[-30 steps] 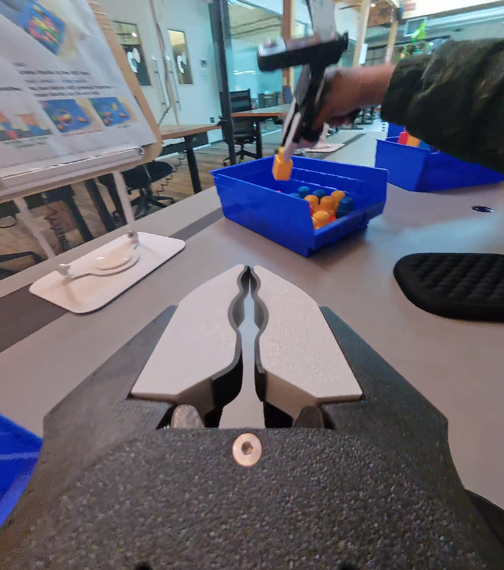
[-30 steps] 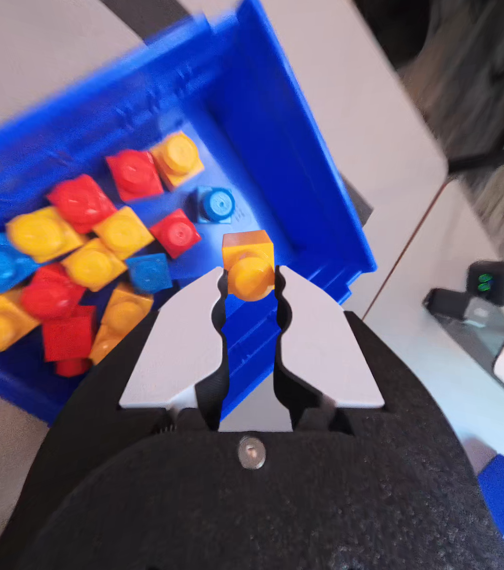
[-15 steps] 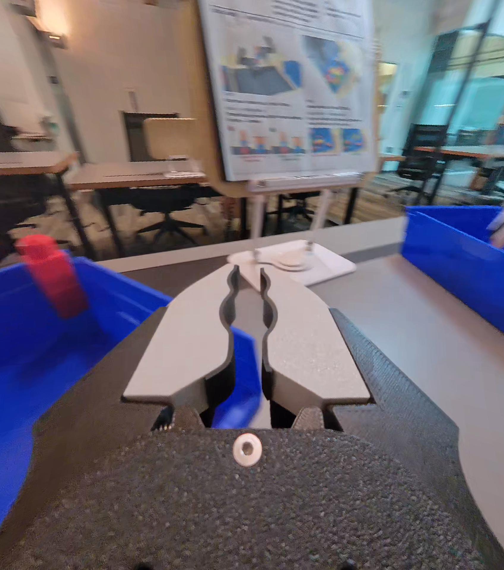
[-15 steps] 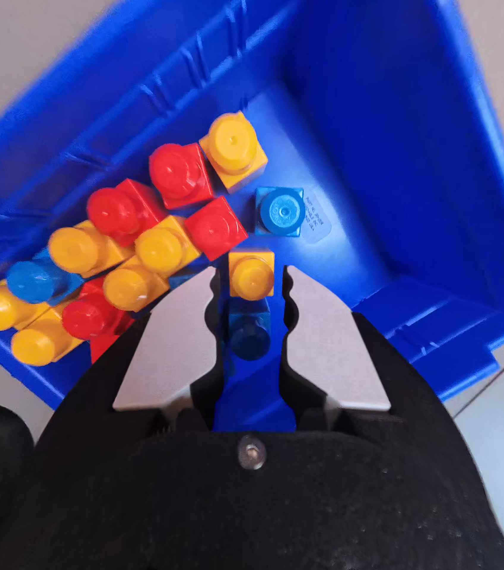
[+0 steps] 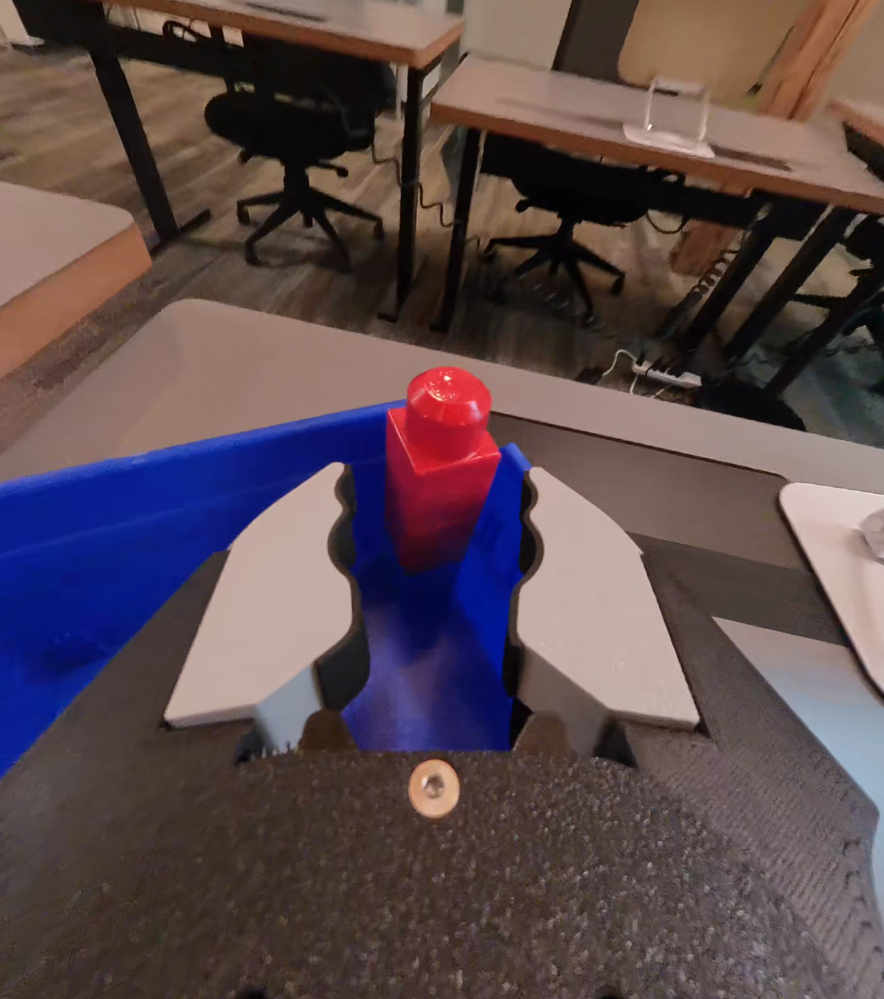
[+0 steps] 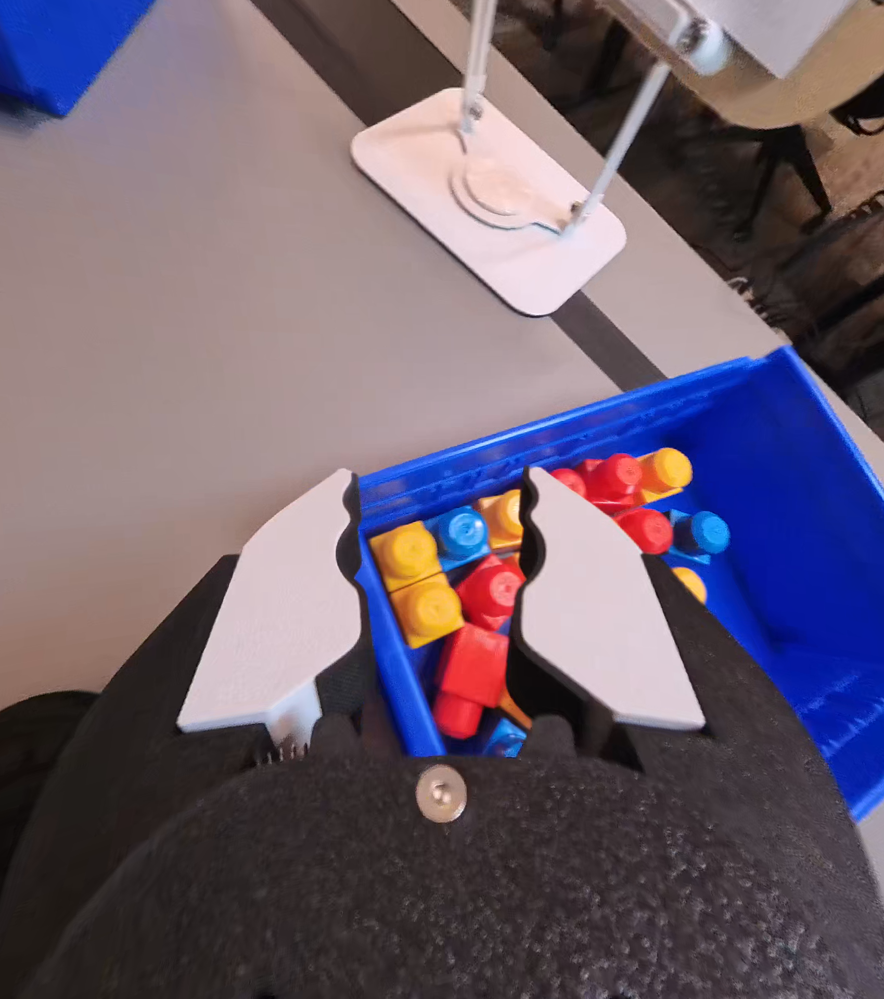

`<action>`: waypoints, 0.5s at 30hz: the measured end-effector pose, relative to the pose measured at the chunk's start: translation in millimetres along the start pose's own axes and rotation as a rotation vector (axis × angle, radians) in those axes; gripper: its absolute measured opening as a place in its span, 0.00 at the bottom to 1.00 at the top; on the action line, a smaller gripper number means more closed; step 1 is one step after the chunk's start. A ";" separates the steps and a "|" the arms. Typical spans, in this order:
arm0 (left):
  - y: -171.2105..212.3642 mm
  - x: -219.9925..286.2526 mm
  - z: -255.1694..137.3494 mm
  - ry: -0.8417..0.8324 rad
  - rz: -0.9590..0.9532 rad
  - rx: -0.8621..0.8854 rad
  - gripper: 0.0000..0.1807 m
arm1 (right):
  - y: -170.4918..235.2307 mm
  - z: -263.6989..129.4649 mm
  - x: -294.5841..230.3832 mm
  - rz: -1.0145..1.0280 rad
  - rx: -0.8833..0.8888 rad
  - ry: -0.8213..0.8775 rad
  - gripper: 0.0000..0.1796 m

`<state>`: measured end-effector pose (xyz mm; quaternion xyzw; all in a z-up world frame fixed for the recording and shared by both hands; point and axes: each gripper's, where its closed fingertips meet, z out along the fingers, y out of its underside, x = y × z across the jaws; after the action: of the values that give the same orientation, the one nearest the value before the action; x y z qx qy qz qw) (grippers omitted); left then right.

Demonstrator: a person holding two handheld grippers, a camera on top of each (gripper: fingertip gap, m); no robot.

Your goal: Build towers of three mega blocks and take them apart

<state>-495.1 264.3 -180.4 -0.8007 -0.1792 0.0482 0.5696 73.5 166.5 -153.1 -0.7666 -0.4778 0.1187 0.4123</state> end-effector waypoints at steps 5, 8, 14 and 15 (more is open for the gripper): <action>9.1 0.2 18.7 0.006 0.061 -0.055 0.22 | -1.3 -5.3 -32.2 -0.021 0.044 -0.055 0.30; 3.3 -2.3 9.0 0.005 0.083 -0.054 0.21 | -7.7 -8.9 -41.3 -0.032 0.082 -0.066 0.29; -56.3 36.8 -74.3 0.065 0.304 0.207 0.21 | -48.9 -17.1 -71.3 -0.030 0.262 -0.126 0.28; -60.1 56.0 -94.2 0.108 0.362 0.243 0.21 | -59.4 -18.6 -78.6 -0.031 0.303 -0.139 0.28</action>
<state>-430.5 216.4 -84.8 -0.7467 0.0053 0.1278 0.6528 6.1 103.6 -113.7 -0.6781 -0.4938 0.2357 0.4907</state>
